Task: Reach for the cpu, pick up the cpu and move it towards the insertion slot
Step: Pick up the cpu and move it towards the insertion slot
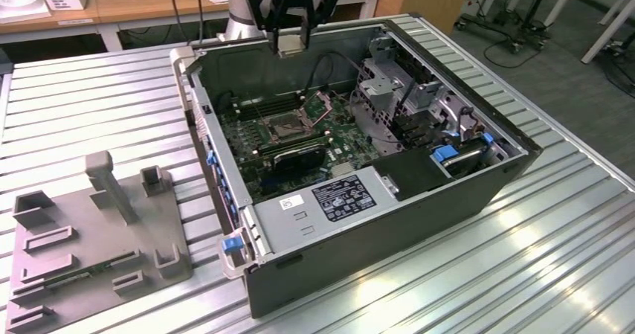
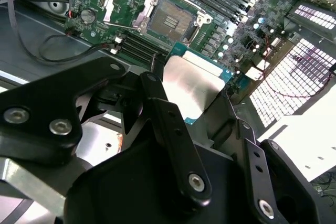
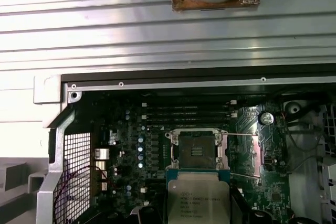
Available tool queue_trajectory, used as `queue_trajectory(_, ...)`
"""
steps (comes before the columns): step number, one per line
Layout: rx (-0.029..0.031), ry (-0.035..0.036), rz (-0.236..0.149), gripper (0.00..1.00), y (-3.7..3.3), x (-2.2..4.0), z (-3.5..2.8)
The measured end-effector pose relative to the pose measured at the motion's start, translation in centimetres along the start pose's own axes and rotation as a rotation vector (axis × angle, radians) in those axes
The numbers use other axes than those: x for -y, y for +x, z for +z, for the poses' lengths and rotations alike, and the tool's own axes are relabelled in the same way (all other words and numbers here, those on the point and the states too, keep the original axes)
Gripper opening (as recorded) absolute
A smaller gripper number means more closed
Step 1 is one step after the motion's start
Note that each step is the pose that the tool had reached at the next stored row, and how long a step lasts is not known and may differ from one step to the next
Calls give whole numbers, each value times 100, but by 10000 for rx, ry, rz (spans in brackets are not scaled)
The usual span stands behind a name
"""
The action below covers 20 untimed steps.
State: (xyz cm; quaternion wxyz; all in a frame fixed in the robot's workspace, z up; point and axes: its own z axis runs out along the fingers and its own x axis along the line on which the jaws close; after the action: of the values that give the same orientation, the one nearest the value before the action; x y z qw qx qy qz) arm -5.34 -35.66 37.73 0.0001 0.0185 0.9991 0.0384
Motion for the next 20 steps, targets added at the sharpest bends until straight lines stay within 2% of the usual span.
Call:
queue_trajectory(7,0,-4,-1,55,-2,-10,3)
queue_trajectory(14,0,-4,0,55,-9,-52,10)
queue_trajectory(20,0,-3,-1,55,-9,-54,11)
